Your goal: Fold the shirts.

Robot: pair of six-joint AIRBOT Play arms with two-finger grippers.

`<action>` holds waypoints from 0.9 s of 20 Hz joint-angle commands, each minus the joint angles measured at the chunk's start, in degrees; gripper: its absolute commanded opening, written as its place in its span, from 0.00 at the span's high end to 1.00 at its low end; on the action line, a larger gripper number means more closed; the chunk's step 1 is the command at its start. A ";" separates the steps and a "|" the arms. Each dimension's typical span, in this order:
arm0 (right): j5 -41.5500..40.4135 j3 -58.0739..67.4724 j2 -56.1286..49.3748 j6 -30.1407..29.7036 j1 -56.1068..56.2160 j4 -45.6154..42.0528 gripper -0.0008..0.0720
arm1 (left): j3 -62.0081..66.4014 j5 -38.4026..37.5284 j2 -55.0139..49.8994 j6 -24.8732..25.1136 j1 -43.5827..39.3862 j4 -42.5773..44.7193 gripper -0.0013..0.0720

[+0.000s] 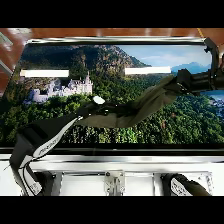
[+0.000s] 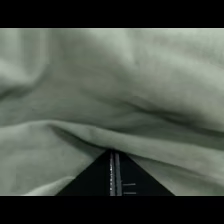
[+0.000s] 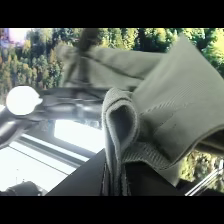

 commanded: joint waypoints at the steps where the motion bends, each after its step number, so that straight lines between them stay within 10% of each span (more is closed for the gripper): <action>1: 0.17 0.02 0.94 1.55 0.09 0.20 0.91 | 3.80 -4.46 -3.39 0.44 0.87 -1.79 0.93; 14: -44.63 0.04 -26.73 3.08 47.30 3.06 0.91 | 3.80 -27.04 33.86 -4.76 47.84 31.69 0.93; 15: -46.95 0.04 -30.71 2.97 49.03 7.58 0.86 | 3.80 -30.82 36.41 -4.15 50.51 31.74 0.93; 17: -49.24 0.04 -36.98 -1.62 50.34 21.18 0.19 | 3.80 -35.78 40.46 -2.84 53.40 33.22 0.93; 18: -48.92 0.04 -38.10 -5.77 49.92 27.12 0.11 | 3.80 -36.89 42.12 -2.86 53.75 35.63 0.93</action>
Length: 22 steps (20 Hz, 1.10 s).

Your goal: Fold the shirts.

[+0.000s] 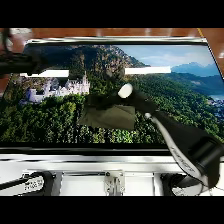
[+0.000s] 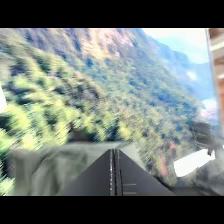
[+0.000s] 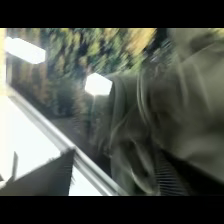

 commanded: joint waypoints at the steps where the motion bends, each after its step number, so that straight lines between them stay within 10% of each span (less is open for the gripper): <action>1: -5.25 0.09 -7.15 -9.07 2.12 19.19 0.11 | 0.04 -7.61 7.26 0.61 4.96 7.19 0.93; 5: 9.18 0.09 -1.44 -8.59 -8.41 7.96 0.11 | 0.02 -8.15 8.74 0.61 4.59 8.76 0.93; 11: 38.32 -0.42 8.11 5.81 -30.40 -43.87 0.11 | 0.02 -8.15 8.68 0.59 4.24 9.14 0.93; 22: 22.03 -17.00 -3.76 -11.13 -30.93 -0.55 0.03 | 0.04 -7.89 8.72 -1.14 -0.96 9.09 0.93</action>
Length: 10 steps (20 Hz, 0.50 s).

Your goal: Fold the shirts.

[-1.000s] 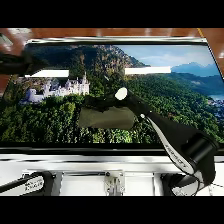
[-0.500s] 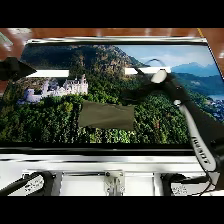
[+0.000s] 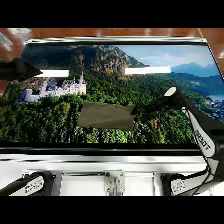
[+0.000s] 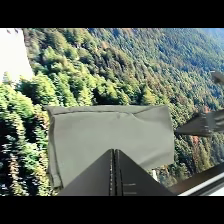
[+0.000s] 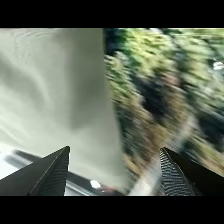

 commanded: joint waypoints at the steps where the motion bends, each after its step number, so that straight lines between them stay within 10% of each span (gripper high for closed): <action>1: -3.04 -1.60 -4.46 -6.12 2.29 12.92 0.03 | 0.04 0.74 0.02 -2.36 -1.66 0.00 0.93; 2: -3.80 -1.57 -5.11 -6.08 3.04 13.81 0.06 | 0.04 1.64 0.02 -3.13 -2.45 -0.02 0.93; 5: -4.90 -1.55 -5.84 -7.34 4.31 14.67 0.92 | 0.04 5.66 0.00 -4.66 -6.01 -0.02 0.93; 10: -0.98 5.60 -3.37 -16.09 -6.29 15.06 0.91 | 0.04 7.58 0.02 -8.24 -13.35 -0.02 0.93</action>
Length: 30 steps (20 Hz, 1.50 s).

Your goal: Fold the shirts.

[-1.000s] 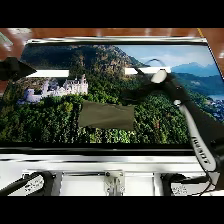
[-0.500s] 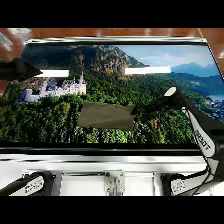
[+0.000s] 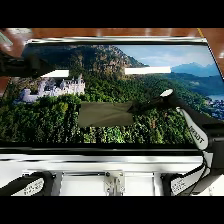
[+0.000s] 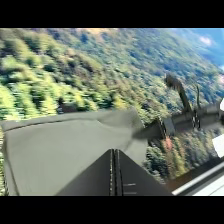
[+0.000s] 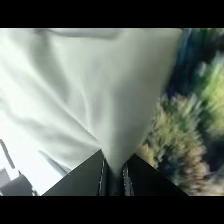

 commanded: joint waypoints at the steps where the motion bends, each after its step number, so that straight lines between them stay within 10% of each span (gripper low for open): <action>1: 1.49 5.49 2.60 -3.78 -10.40 0.46 0.91 | 0.07 1.55 0.02 -3.65 -5.33 0.02 0.93; 16: 10.12 5.40 9.35 9.75 -90.09 -21.77 0.91 | 0.07 15.45 -0.04 -9.20 -22.05 0.11 0.93; 30: -0.98 -5.40 17.20 5.57 -96.28 -26.69 0.91 | 0.07 15.43 -0.07 -9.22 -22.03 2.23 0.93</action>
